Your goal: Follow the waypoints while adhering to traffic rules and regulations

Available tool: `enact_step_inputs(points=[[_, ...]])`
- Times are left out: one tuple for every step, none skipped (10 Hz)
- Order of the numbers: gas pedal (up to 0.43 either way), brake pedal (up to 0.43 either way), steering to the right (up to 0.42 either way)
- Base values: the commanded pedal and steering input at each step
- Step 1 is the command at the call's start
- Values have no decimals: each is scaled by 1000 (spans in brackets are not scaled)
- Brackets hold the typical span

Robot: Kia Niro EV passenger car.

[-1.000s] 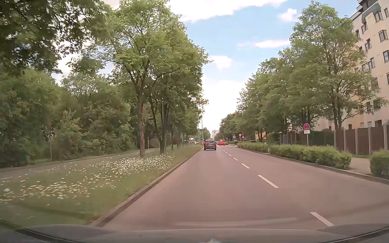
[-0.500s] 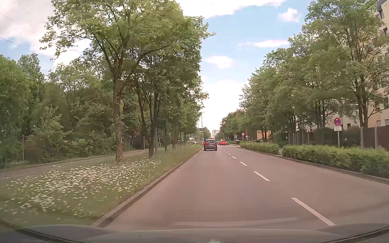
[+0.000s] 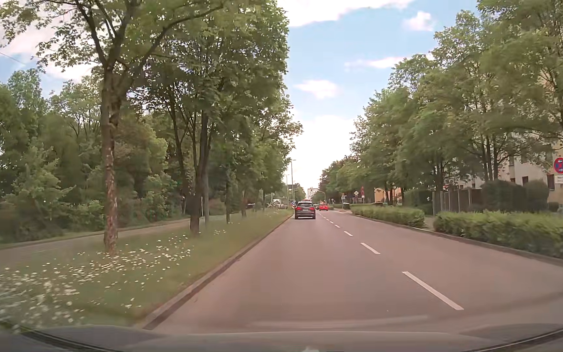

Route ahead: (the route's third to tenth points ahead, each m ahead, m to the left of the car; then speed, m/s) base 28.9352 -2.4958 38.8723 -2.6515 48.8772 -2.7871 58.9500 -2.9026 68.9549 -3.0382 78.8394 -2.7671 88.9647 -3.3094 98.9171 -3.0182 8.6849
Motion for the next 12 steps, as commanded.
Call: enact_step_inputs(points=[[0, 122, -3], [0, 128, -3], [0, 128, -3], [0, 128, -2], [0, 128, 0], [0, 116, 1], [0, 104, 1], [0, 73, 1], [0, 61, 1], [0, 61, 1], [0, 61, 1], [0, 61, -1]])
